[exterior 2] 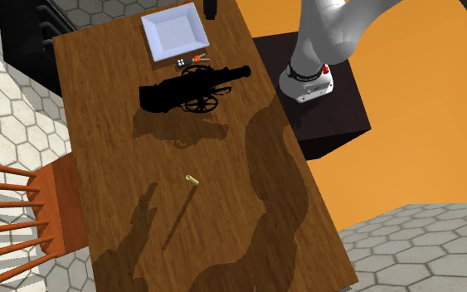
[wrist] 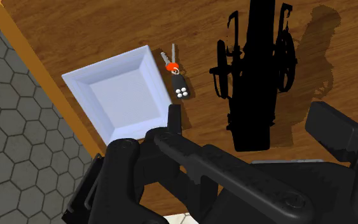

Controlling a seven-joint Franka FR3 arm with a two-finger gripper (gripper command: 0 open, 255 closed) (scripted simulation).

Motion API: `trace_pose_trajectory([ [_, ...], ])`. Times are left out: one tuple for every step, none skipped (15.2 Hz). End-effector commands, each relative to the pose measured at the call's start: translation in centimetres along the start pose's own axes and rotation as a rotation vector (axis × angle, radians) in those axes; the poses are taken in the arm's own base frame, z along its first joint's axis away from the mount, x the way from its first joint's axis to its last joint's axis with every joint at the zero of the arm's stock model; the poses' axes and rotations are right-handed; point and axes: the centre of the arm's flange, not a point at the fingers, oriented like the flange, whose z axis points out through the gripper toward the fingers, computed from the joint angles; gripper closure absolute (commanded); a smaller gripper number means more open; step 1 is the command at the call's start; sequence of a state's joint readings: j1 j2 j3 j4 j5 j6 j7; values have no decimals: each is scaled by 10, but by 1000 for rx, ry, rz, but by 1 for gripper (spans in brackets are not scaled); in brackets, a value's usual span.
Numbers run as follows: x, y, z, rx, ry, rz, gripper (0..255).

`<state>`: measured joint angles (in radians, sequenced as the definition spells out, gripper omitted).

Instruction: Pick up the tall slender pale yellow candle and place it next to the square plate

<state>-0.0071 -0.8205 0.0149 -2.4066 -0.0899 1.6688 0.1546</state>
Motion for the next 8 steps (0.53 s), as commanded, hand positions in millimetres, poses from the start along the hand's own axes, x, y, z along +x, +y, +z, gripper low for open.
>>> trace_pose_trajectory([
  [0,0,0,0,0,0,0],
  [2,-12,5,3,-4,3,0],
  [4,-24,10,6,-8,7,0],
  [6,-35,14,8,-13,10,0],
  [8,-47,19,11,-17,14,0],
  [10,-59,24,14,-21,17,0],
  [13,-71,28,17,-25,21,0],
  [15,-83,33,19,-29,24,0],
])
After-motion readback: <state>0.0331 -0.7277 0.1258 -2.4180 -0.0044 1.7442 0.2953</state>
